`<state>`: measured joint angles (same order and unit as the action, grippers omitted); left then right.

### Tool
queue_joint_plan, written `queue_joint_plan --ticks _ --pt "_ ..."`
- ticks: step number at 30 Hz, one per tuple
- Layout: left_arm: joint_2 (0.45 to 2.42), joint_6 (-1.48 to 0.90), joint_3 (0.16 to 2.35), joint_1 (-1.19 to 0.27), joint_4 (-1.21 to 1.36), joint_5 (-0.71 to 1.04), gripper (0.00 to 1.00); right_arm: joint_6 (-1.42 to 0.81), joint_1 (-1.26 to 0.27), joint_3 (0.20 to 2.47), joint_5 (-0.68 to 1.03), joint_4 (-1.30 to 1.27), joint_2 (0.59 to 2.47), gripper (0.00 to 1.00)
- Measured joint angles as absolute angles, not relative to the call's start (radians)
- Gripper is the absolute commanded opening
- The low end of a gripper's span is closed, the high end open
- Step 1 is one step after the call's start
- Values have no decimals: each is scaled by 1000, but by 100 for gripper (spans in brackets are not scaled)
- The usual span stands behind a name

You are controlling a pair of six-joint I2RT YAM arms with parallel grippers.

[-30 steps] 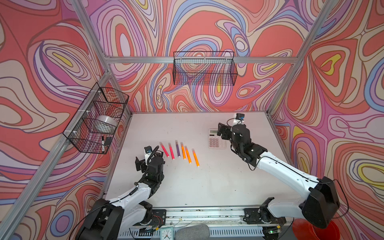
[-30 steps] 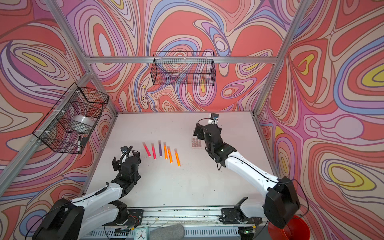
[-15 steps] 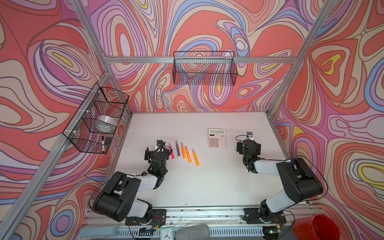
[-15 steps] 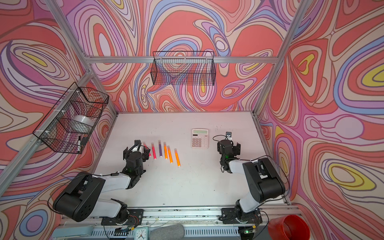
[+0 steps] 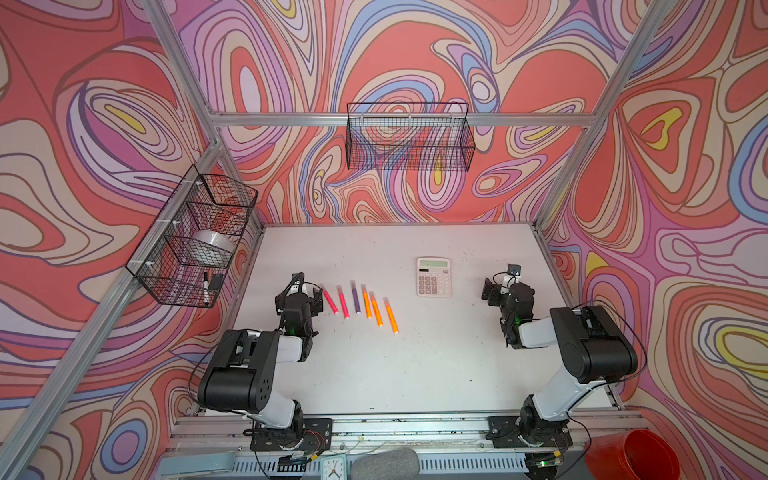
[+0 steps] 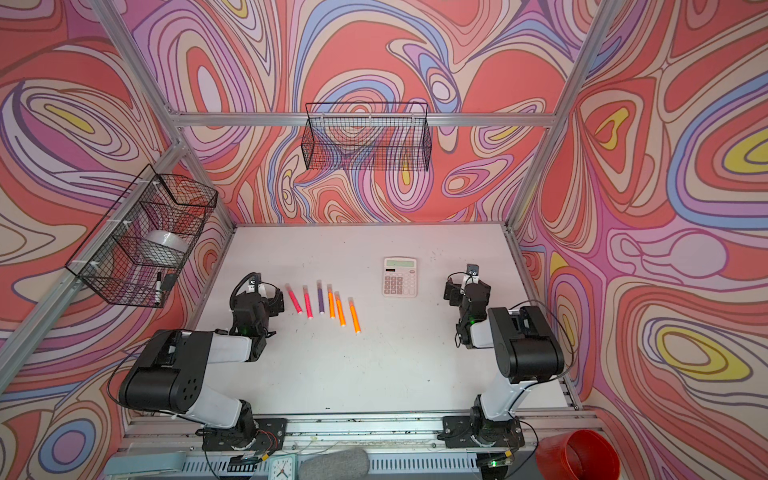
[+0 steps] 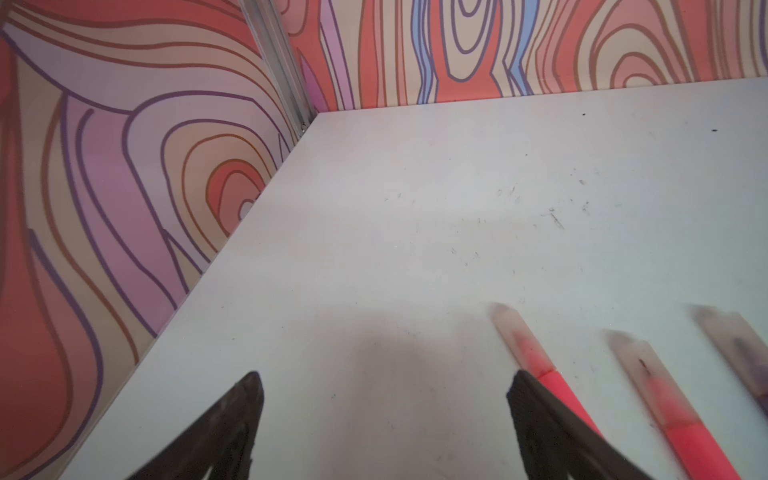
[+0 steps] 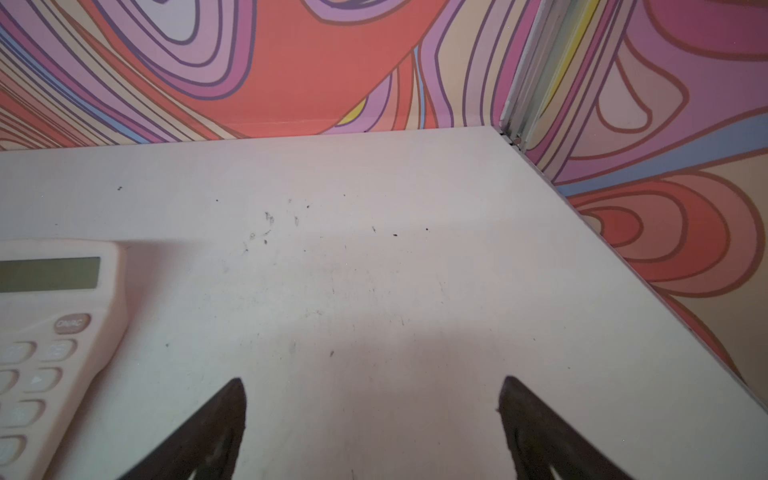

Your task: Insert the pens into the pen caps

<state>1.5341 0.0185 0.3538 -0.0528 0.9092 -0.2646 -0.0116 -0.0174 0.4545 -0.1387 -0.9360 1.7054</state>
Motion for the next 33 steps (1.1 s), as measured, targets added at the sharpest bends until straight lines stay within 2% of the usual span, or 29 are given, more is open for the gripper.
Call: queue_joint_plan --ticks 10,33 --pt "1538 -12 354 -52 899 -209 100 -13 -17 455 -111 -944 1706 98" --pt "1538 -12 354 -52 899 -197 100 -13 -17 455 -107 -950 1706 98"
